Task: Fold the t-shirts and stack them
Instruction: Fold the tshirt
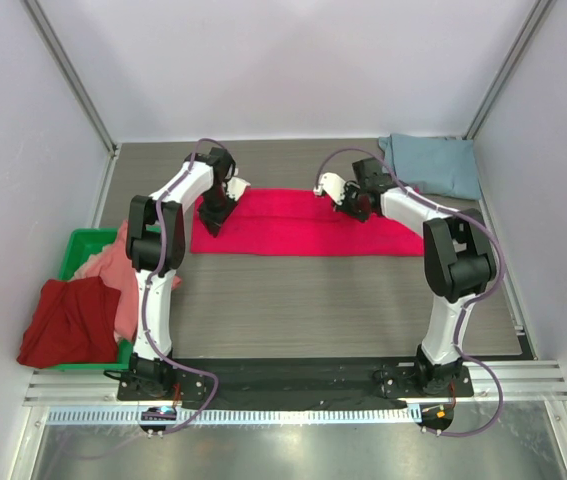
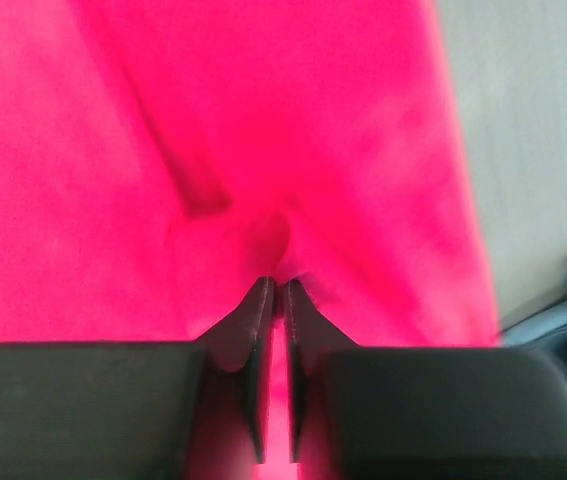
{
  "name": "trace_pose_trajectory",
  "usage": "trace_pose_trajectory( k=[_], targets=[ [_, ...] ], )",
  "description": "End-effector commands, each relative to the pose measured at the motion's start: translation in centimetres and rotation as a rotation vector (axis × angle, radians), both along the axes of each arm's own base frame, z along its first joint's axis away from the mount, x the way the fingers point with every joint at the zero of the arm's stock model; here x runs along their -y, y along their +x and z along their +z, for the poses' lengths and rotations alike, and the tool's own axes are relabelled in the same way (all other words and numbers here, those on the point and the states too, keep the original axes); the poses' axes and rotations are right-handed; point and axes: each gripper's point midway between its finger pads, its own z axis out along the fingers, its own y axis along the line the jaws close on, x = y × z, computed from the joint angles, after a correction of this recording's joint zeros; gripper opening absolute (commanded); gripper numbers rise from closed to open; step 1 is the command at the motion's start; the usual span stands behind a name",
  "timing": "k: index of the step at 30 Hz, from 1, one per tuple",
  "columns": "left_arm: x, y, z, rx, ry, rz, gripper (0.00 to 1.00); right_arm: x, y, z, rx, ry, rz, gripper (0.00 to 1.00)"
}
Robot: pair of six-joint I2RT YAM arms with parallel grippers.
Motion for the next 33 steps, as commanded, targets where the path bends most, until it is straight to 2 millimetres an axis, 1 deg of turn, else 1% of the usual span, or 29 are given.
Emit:
trace_pose_trajectory(
  k=[1, 2, 3, 4, 5, 6, 7, 8, 9, 10, 12, 13, 14, 16, 18, 19, 20, 21, 22, 24, 25, 26, 27, 29, 30, 31, 32, 33],
  targets=[
    [-0.1, 0.7, 0.8, 0.033, -0.001, 0.014, 0.22, -1.5, 4.9, 3.6, 0.219, -0.042, -0.011, 0.19],
    [-0.1, 0.8, 1.1, 0.043, -0.002, 0.014, 0.24, -1.7, 5.7, 4.3, 0.257, -0.035, -0.03, 0.26],
    [-0.1, 0.8, 1.7, 0.056, -0.005, 0.008, 0.25, -1.8, 6.0, 4.7, 0.27, -0.021, -0.061, 0.35],
    [-0.1, 1.0, 2.2, 0.076, -0.008, -0.004, 0.27, -1.5, 6.3, 5.5, 0.296, -0.021, -0.084, 0.38],
    [-0.2, 1.1, 2.8, 0.09, -0.009, -0.016, 0.27, -1.6, 6.6, 6.4, 0.325, -0.005, -0.096, 0.4],
    [-0.2, 1.3, 3.0, 0.112, -0.012, -0.037, 0.27, -0.8, 6.7, 6.7, 0.348, -0.026, -0.131, 0.4],
    [-0.6, 1.8, 4.7, 0.17, 0.004, -0.041, 0.3, -0.1, 6.8, 8.1, 0.39, -0.038, -0.168, 0.4],
    [-0.6, 2.0, 5.4, 0.2, 0.002, -0.049, 0.31, 0.2, 6.8, 8.7, 0.429, -0.035, -0.185, 0.4],
    [-0.6, 2.6, 6.3, 0.25, -0.005, -0.058, 0.32, 0.5, 6.7, 9.2, 0.451, -0.039, -0.196, 0.4],
    [-0.6, 2.5, 7.2, 0.276, -0.01, -0.076, 0.33, 0.9, 6.5, 9.9, 0.47, -0.052, -0.2, 0.4],
    [-0.7, 2.5, 8.1, 0.296, -0.013, -0.085, 0.33, 1.4, 5.7, 10.8, 0.484, -0.052, -0.211, 0.4],
    [-0.6, 2.5, 8.5, 0.303, -0.015, -0.091, 0.33, 1.6, 5.3, 10.7, 0.468, -0.049, -0.207, 0.4],
    [-0.6, 2.6, 8.7, 0.308, -0.016, -0.099, 0.33, 1.3, 4.1, 10.2, 0.417, -0.037, -0.184, 0.4],
    [-0.6, 2.4, 8.7, 0.301, -0.021, -0.101, 0.32, 1.3, 2.6, 8.7, 0.345, -0.022, -0.169, 0.4],
    [0.0, 1.9, 7.8, 0.262, -0.049, -0.117, 0.3, 1.0, 1.0, 7.0, 0.275, -0.002, -0.154, 0.39],
    [0.2, 1.6, 7.5, 0.245, -0.057, -0.12, 0.25, 0.3, 0.4, 6.4, 0.239, 0.029, -0.127, 0.38],
    [0.5, 1.5, 7.2, 0.229, -0.075, -0.118, 0.22, 0.2, -0.5, 5.6, 0.194, 0.033, -0.121, 0.37],
    [0.7, 1.2, 6.4, 0.199, -0.079, -0.112, 0.2, -0.3, -1.0, 5.0, 0.157, 0.054, -0.107, 0.33],
    [0.8, 1.1, 6.0, 0.187, -0.083, -0.11, 0.14, -0.4, -1.5, 4.4, 0.13, 0.055, -0.104, 0.32],
    [0.9, 0.7, 4.8, 0.145, -0.089, -0.099, 0.1, -0.3, -2.3, 3.3, 0.079, 0.052, -0.107, 0.31],
    [1.0, 0.6, 4.3, 0.132, -0.089, -0.097, 0.07, -0.3, -2.5, 2.7, 0.063, 0.049, -0.104, 0.31],
    [1.0, 0.5, 3.9, 0.121, -0.089, -0.091, 0.07, -0.3, -2.7, 2.3, 0.051, 0.046, -0.104, 0.3],
    [1.0, 0.3, 2.9, 0.099, -0.087, -0.089, 0.06, -0.1, -2.8, 1.9, 0.043, 0.042, -0.107, 0.3],
    [1.0, 0.3, 2.1, 0.087, -0.083, -0.078, 0.06, 0.0, -2.6, 1.1, 0.029, 0.027, -0.115, 0.29],
    [0.9, 0.4, 1.7, 0.082, -0.074, -0.072, 0.05, 0.2, -2.3, 1.1, 0.031, 0.025, -0.122, 0.29],
    [0.9, 0.5, 1.0, 0.072, -0.067, -0.065, 0.05, 0.4, -2.1, 0.3, 0.017, 0.014, -0.137, 0.29],
    [0.7, 0.5, 0.7, 0.066, -0.058, -0.059, 0.05, 0.4, -1.5, 0.5, 0.025, 0.018, -0.144, 0.29],
    [0.6, 0.6, 0.4, 0.063, -0.049, -0.057, 0.05, 0.5, -1.3, 0.3, 0.02, 0.016, -0.155, 0.29]
  ],
)
